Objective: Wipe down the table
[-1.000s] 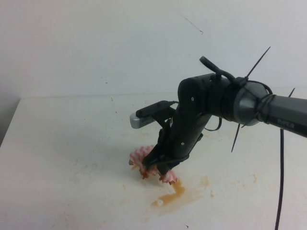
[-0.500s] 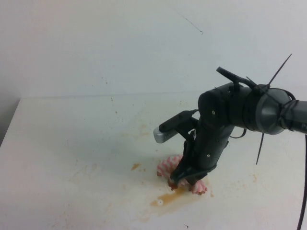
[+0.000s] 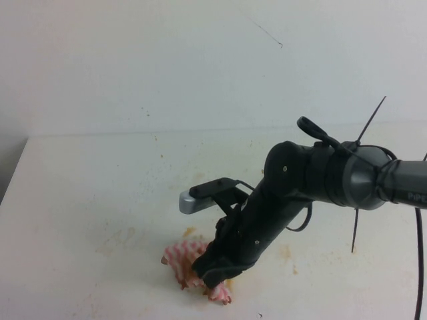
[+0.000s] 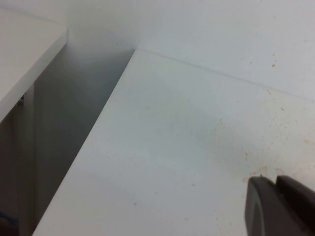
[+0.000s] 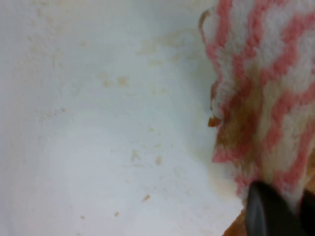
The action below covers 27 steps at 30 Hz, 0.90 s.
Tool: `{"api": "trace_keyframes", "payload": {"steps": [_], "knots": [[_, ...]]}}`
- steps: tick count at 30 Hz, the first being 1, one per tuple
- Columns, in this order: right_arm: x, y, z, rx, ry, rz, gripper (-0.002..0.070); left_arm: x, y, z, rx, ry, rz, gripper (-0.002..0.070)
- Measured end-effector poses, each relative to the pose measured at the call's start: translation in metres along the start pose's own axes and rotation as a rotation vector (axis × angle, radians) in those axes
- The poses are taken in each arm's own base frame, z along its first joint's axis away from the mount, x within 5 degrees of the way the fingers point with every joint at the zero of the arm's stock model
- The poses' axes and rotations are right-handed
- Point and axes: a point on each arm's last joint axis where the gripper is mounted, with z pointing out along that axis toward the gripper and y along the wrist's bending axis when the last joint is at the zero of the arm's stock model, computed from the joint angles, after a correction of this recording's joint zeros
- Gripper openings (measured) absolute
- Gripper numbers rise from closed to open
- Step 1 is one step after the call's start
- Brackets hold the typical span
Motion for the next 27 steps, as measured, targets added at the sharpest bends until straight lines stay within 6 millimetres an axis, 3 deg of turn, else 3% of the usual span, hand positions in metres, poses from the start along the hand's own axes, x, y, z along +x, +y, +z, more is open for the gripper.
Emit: {"api": "trace_keyframes", "payload": {"steps": [7,19,22,27], "knots": [[-0.009,0.002,-0.004,-0.015,-0.104,0.004,0.0029,0.000,0.000,0.000,0.000,0.000,0.000,0.0000],[-0.026,-0.019,-0.064,0.126,-0.346,0.006,0.0035,0.000,0.000,0.000,0.000,0.000,0.000,0.0000],[-0.025,-0.029,-0.072,0.165,-0.347,0.027,0.0074,0.000,0.000,0.000,0.000,0.000,0.000,0.0000],[-0.021,-0.040,-0.081,0.195,-0.324,0.040,0.0196,0.000,0.000,0.000,0.000,0.000,0.000,0.0000]]}}
